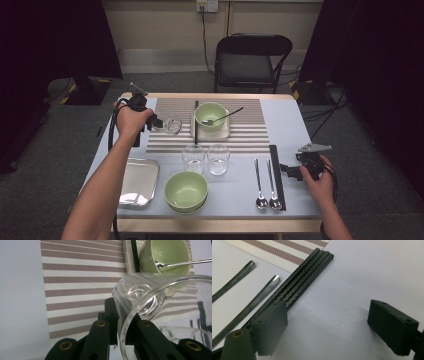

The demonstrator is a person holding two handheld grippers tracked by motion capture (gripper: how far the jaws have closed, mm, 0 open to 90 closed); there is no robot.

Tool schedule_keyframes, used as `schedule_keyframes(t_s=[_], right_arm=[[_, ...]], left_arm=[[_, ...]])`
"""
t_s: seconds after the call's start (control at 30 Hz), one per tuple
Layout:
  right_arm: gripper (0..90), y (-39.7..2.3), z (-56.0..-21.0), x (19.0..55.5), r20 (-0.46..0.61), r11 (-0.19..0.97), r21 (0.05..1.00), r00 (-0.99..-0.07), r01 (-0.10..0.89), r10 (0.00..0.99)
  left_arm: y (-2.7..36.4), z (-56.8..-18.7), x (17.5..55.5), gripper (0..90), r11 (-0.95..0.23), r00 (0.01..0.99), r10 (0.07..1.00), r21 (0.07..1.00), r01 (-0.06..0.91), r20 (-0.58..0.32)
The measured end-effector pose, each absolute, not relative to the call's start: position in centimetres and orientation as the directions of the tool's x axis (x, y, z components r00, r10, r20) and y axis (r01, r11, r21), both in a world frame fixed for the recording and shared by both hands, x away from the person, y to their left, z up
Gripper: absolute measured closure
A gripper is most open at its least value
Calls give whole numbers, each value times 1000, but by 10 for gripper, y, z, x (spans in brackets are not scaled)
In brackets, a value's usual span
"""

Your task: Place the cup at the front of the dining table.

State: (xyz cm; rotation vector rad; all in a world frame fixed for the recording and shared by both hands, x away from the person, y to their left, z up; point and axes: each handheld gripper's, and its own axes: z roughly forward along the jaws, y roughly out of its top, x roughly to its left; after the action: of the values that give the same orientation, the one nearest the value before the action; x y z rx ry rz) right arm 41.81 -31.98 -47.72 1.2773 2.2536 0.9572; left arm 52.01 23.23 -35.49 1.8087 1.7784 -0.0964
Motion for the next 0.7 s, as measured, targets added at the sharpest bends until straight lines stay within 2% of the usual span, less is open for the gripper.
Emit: schedule_keyframes(t_s=[0.7], right_arm=[[153,-320,-477,418,10,353,716,-515,602,857]], left_arm=[[233,-360,528,857,72,100,889,350,934,-448]])
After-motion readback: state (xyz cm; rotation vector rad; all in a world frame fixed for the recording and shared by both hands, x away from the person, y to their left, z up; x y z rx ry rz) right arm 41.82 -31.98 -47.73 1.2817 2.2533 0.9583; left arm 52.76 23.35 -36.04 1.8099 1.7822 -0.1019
